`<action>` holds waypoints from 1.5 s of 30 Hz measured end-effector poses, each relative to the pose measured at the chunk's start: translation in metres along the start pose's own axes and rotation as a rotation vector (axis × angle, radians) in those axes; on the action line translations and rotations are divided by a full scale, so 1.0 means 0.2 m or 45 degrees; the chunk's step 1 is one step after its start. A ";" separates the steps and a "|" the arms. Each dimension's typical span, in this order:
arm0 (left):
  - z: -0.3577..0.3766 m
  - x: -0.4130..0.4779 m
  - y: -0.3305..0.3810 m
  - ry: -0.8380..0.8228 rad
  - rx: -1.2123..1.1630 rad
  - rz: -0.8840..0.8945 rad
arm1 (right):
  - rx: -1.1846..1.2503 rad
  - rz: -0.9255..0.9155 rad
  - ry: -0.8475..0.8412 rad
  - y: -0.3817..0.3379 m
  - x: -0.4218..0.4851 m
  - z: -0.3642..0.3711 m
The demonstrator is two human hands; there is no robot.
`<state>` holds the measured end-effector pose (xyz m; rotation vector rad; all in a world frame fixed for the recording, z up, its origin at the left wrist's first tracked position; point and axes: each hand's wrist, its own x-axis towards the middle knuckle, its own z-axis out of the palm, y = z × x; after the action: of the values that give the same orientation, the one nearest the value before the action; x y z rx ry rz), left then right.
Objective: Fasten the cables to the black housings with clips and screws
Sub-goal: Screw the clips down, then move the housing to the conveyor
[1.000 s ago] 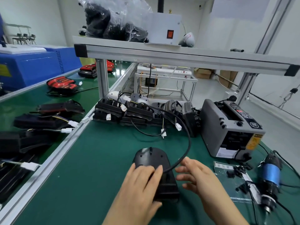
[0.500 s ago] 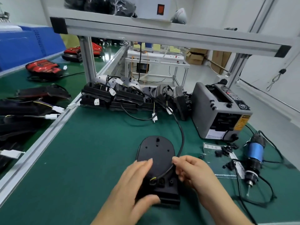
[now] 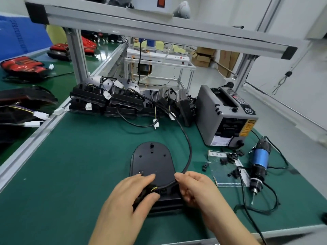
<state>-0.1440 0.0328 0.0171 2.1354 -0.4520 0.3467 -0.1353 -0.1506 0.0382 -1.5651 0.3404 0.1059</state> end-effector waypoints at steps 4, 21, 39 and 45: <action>0.04 0.05 0.03 0.055 0.054 0.083 | 0.041 0.040 -0.007 0.02 0.00 -0.01; 0.09 0.05 0.01 0.085 0.048 0.074 | -1.903 -0.024 0.554 -0.13 0.20 -0.56; 0.08 0.05 0.03 0.061 0.047 0.074 | -1.777 -0.365 0.152 -0.04 0.37 -0.48; 0.08 0.05 0.02 0.039 0.055 0.055 | -1.830 -0.377 0.295 -0.05 0.34 -0.48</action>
<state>-0.1354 0.0152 0.0163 2.1613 -0.4777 0.4169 -0.0816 -0.2560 0.0324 -3.0478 0.1835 -0.1010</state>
